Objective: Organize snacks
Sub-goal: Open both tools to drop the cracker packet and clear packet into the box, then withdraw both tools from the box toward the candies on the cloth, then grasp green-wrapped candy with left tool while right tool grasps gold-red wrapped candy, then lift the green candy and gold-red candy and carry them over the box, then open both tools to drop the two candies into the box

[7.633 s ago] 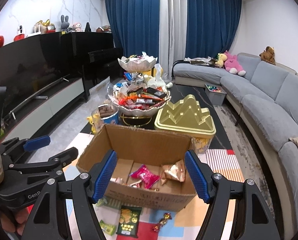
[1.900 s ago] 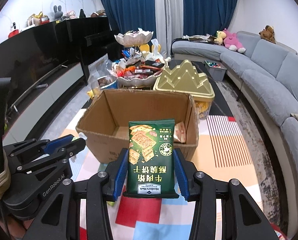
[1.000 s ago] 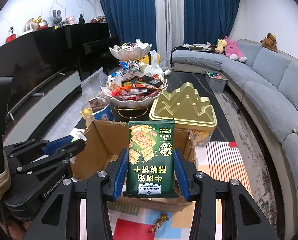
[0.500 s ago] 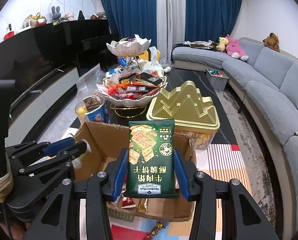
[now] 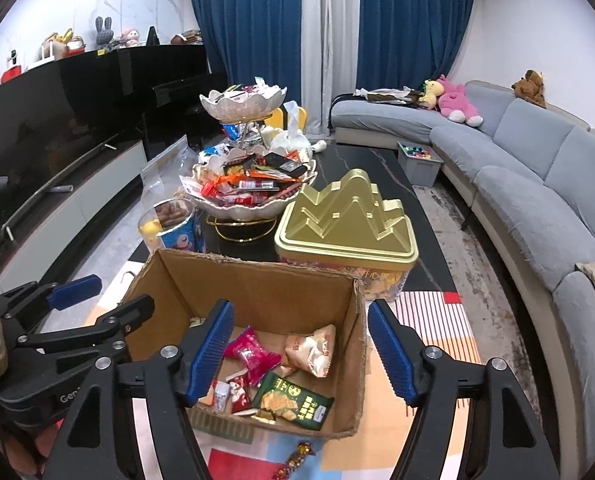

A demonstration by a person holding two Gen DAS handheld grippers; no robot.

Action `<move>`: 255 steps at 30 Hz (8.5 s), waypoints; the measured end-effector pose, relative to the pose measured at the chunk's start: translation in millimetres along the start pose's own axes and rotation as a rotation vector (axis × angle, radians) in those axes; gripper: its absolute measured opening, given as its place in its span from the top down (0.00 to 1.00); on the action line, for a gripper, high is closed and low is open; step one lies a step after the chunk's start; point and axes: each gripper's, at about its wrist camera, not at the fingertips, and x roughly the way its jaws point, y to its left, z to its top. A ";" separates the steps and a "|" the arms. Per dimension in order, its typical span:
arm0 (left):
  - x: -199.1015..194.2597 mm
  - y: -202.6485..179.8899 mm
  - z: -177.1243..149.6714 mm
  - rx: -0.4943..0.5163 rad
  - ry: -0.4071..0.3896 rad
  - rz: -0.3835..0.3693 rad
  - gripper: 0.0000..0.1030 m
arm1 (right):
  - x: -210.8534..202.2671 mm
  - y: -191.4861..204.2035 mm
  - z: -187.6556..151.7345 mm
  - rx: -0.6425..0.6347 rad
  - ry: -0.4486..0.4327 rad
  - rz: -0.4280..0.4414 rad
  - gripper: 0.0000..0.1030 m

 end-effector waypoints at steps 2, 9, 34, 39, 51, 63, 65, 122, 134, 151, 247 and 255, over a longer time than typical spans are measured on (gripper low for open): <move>-3.8 -0.9 -0.3 0.004 -0.003 0.002 0.38 | -4.6 -0.6 0.3 0.002 -0.006 -0.001 0.31; -20.3 -1.3 -2.8 -0.001 -0.017 0.006 0.36 | -21.1 1.1 1.2 0.002 -0.027 -0.002 0.31; -77.1 -8.1 -41.1 0.008 -0.045 0.014 0.33 | -67.3 3.5 -31.0 -0.007 -0.031 0.000 0.27; -81.6 -9.1 -52.2 0.007 -0.044 0.013 0.30 | -72.3 3.8 -42.6 -0.017 -0.025 -0.006 0.24; -83.3 -8.8 -82.2 0.015 -0.024 0.020 0.24 | -73.5 6.4 -64.1 -0.040 0.003 -0.007 0.24; -78.3 -12.5 -111.0 0.026 -0.013 0.011 0.20 | -65.7 6.5 -85.9 -0.061 0.043 -0.008 0.24; -76.6 -13.5 -116.6 0.029 -0.011 0.008 0.20 | -64.2 7.1 -91.4 -0.070 0.048 -0.008 0.24; 51.6 -14.7 -205.8 -0.014 0.124 0.051 0.26 | 94.6 13.0 -189.3 -0.093 0.254 0.087 0.25; 61.9 -10.2 -206.3 -0.034 0.134 0.029 0.38 | 107.1 5.3 -184.5 -0.045 0.267 0.085 0.33; 53.6 -20.1 -208.2 -0.014 0.108 0.020 0.67 | 102.0 -0.4 -177.8 -0.021 0.244 0.101 0.80; 9.5 -9.8 -6.3 0.008 -0.138 0.022 0.67 | 9.9 6.3 -13.5 -0.030 -0.014 0.083 0.80; 19.7 -9.1 -4.1 0.011 -0.118 0.014 0.62 | 22.7 4.6 -12.7 -0.021 0.016 0.089 0.79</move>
